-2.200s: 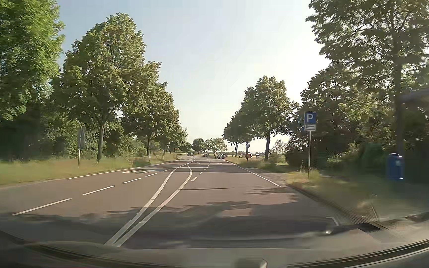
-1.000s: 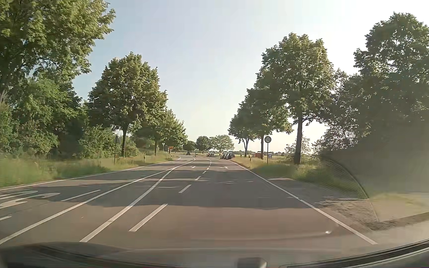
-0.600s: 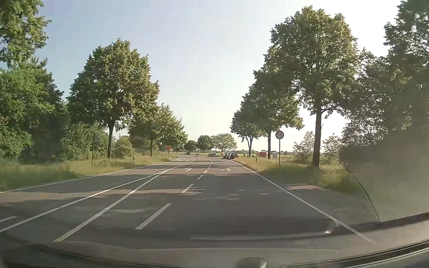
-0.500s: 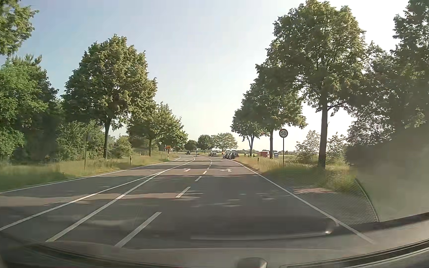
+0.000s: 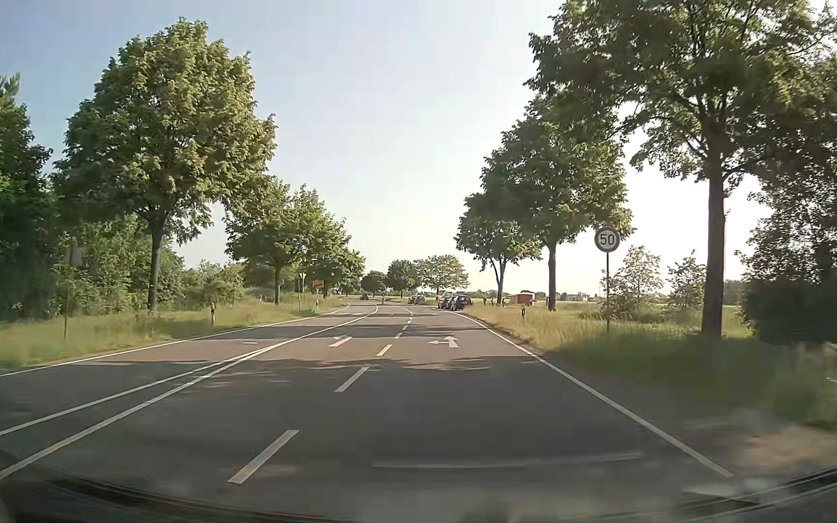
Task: Follow the waypoints while adhering to traffic rules and regulations
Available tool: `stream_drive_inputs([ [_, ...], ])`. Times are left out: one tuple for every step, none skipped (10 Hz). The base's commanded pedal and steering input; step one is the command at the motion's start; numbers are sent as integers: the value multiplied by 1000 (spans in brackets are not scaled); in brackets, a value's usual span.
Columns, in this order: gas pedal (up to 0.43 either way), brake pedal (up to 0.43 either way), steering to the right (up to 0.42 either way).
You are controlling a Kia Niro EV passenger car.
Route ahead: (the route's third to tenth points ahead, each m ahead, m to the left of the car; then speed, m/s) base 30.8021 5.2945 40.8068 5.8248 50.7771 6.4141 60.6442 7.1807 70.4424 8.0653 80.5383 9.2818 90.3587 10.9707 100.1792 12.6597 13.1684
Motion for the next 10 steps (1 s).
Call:
stream_drive_inputs([
  [98, 30, -3],
  [98, 30, -4],
  [98, 30, -4],
  [98, 30, -5],
  [98, 30, -6],
  [98, 30, -6],
  [98, 30, -6],
  [98, 30, -6],
  [98, 30, -6],
  [98, 30, -6],
])
